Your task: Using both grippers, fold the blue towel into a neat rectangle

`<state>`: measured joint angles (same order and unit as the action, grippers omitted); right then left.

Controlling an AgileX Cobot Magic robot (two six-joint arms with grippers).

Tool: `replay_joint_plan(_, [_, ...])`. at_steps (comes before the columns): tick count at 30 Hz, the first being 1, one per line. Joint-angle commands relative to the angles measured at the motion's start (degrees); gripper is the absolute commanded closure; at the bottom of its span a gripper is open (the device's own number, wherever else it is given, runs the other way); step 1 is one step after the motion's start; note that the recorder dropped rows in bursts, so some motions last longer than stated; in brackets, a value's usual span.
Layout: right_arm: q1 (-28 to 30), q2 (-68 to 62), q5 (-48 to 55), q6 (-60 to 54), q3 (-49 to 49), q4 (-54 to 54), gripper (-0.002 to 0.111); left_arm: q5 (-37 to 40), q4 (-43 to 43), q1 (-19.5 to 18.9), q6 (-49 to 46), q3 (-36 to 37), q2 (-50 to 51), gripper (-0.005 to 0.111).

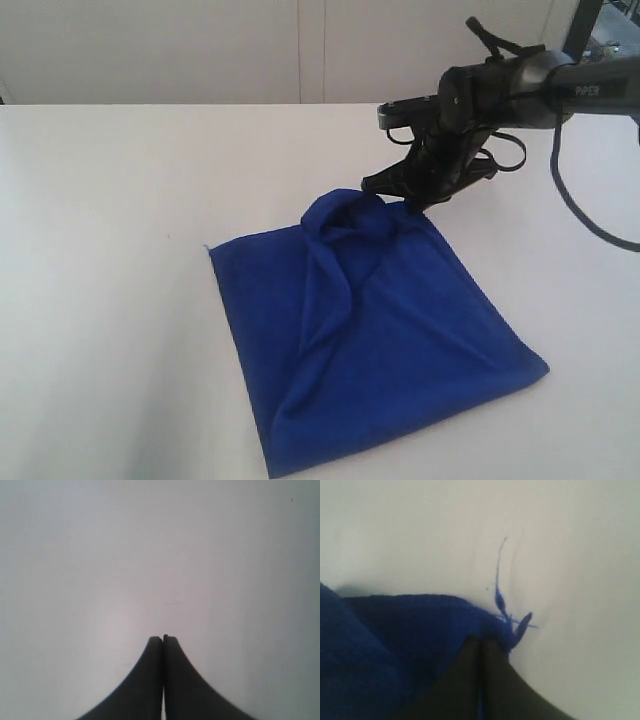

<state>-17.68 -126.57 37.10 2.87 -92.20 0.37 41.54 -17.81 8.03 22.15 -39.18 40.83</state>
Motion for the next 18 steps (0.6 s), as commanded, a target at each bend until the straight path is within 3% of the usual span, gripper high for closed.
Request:
replay_joint_plan(1, [1.69,-0.73,-0.57,0.33,-0.51,-0.67,0.108,0.19,-0.04,0.22,0.39,0.44,-0.33,0.107])
replay_joint_plan(18, [6.29,-1.58,1.38,2.21,-0.51,-3.29,0.108,0.19,-0.04,0.22,0.39,0.44,-0.33,0.107])
